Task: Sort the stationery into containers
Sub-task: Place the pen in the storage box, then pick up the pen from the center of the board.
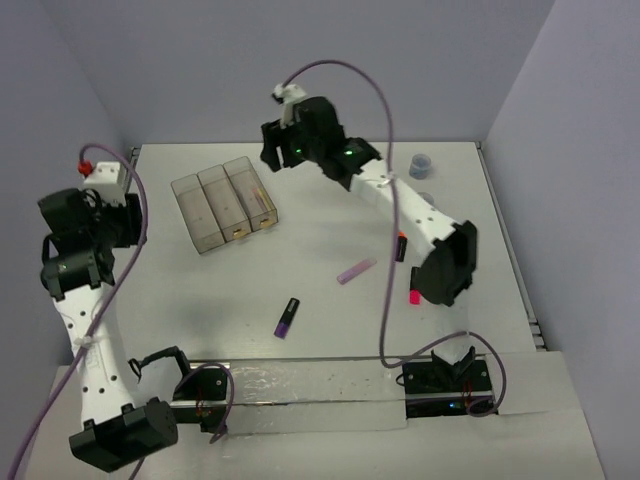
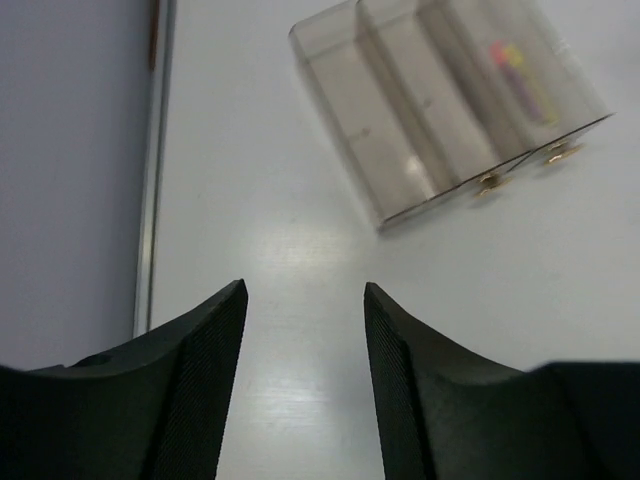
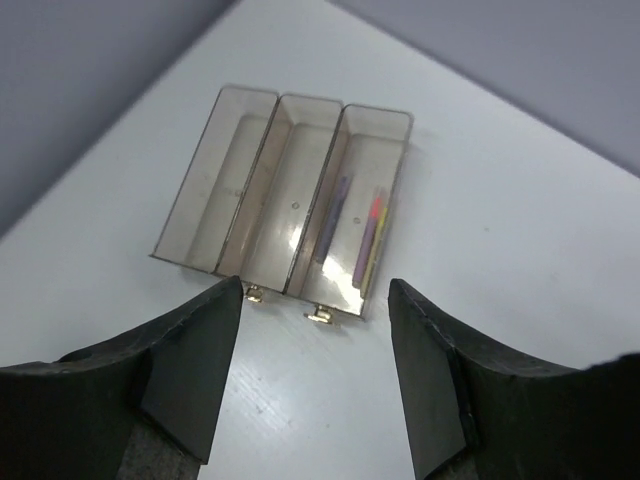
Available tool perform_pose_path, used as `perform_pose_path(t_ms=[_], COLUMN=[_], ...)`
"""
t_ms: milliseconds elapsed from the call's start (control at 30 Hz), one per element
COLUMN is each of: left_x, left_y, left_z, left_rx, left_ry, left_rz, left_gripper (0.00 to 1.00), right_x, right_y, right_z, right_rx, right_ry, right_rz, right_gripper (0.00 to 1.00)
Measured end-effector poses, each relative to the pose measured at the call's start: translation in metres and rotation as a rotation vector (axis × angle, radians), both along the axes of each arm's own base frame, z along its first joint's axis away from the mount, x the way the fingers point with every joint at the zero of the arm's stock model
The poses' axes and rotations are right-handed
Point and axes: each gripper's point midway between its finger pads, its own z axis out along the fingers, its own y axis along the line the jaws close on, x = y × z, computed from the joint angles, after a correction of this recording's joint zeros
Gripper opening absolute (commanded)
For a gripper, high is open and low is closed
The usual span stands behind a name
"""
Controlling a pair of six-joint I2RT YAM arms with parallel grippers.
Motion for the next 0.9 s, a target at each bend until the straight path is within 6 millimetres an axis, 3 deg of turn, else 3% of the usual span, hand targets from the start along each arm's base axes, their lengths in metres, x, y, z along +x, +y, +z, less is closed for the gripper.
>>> perform_pose_path(t_ms=[67,133,233,333,400,500,633,733,800,900], left_x=[0.007,0.009,0.009,0.006,0.004,0.000,-0.005,-0.020,-0.033,-0.049], left_y=[-0.012,-0.031,-0.065,-0.115,-0.152,-0.197,-0.243,-0.279,-0.292,-0.300], left_z=[0.034,0.052,0.048,0.014,-0.013,-0.054,-0.108,-0.148,-0.164,-0.189], left_rx=[-0.014,-0.041,-0.070,-0.075,-0.072,-0.050,0.048,0.095,0.056,-0.031], left_ry=[-0.042,-0.046,0.020,0.172,0.283,0.456,0.639,0.729,0.760,0.820], left_rz=[-0.084,-0.189,-0.337,-0.509,-0.633,-0.763,-0.856,-0.924,-0.933,-0.894], left_gripper=[0.66,0.68,0.71,0.74,0.75,0.77,0.92,0.95,0.98,0.99], right_x=[-0.005,-0.002,0.006,0.008,-0.004,-0.024,-0.033,-0.037,-0.037,-0.038], right_y=[-0.037,-0.076,-0.122,-0.156,-0.173,-0.192,-0.227,-0.258,-0.272,-0.280], right_z=[0.028,0.038,0.012,-0.046,-0.087,-0.114,-0.095,-0.074,-0.066,-0.070], right_rx=[0.047,0.084,0.089,0.032,-0.044,-0.111,-0.093,-0.055,-0.043,-0.055], right_ry=[-0.003,0.015,0.105,0.232,0.322,0.395,0.357,0.303,0.280,0.276], right_rz=[-0.059,-0.133,-0.240,-0.337,-0.386,-0.426,-0.504,-0.581,-0.619,-0.641], right_gripper=[0.68,0.70,0.74,0.76,0.77,0.77,0.77,0.77,0.77,0.77])
